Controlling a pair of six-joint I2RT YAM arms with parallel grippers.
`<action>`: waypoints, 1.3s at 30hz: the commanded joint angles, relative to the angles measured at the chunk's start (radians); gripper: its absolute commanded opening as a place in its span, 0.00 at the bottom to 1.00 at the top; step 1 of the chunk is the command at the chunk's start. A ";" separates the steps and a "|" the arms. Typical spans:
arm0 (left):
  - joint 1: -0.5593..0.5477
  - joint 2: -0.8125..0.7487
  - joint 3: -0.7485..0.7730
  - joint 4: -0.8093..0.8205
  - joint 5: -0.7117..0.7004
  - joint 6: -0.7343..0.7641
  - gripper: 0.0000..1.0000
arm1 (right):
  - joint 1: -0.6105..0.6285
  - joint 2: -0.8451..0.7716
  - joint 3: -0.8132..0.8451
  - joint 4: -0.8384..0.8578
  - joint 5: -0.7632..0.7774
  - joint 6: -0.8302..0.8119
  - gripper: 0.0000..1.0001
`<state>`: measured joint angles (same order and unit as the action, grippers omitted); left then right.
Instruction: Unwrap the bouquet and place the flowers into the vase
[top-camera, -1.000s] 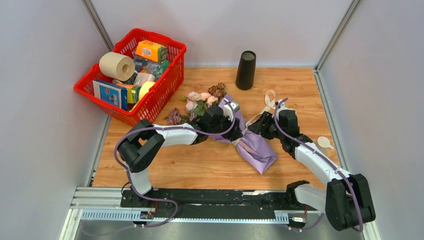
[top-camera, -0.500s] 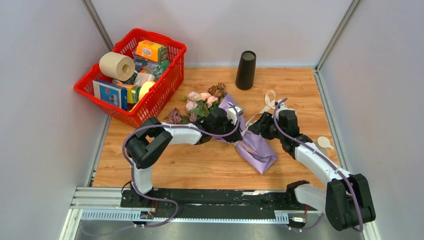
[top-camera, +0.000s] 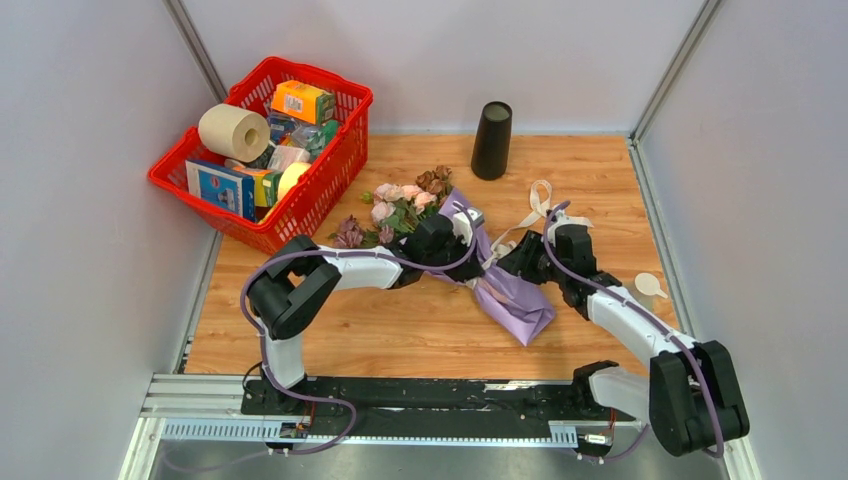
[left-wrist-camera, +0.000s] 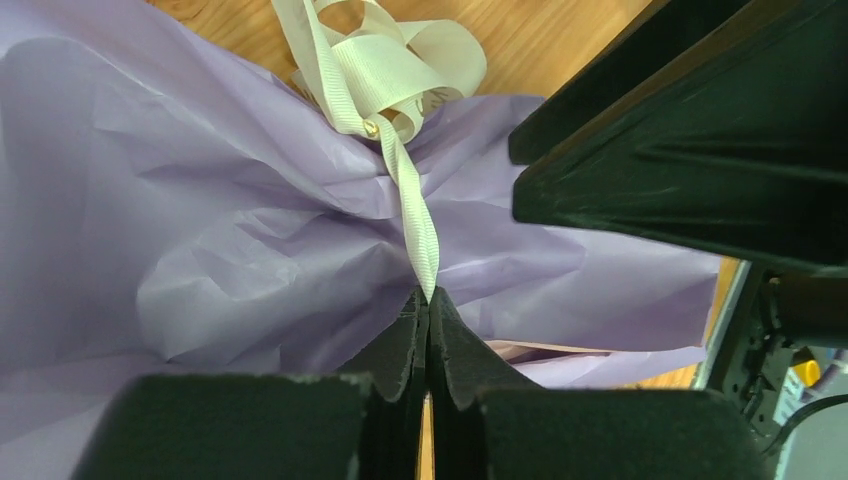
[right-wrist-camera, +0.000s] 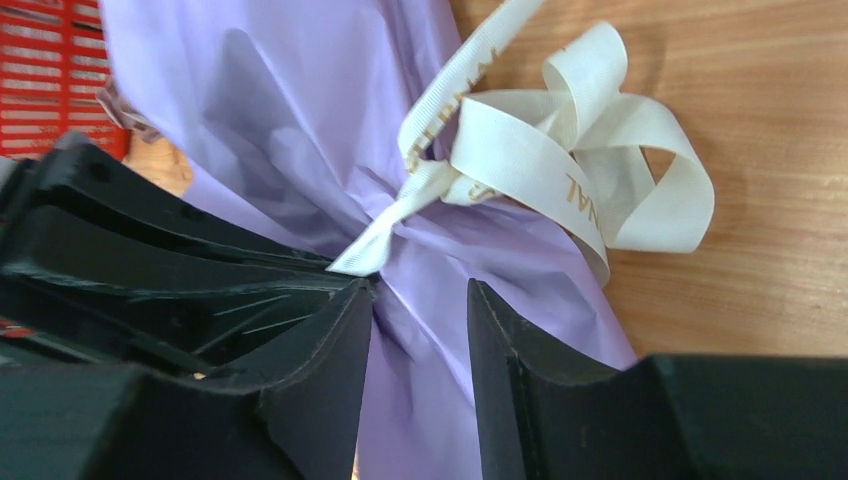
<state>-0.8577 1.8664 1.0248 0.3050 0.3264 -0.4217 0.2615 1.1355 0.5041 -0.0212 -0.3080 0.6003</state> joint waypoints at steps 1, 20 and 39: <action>-0.004 -0.067 0.044 0.022 0.019 -0.038 0.08 | 0.002 0.024 -0.025 0.087 -0.028 0.007 0.42; 0.000 0.030 0.115 -0.004 0.068 -0.048 0.22 | 0.004 0.083 -0.047 0.145 -0.046 0.032 0.40; 0.002 0.020 0.132 -0.090 -0.035 0.014 0.12 | 0.002 0.056 -0.070 0.138 0.001 0.047 0.40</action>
<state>-0.8570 1.8908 1.1103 0.2180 0.3012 -0.4179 0.2611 1.1931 0.4397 0.0803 -0.3252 0.6342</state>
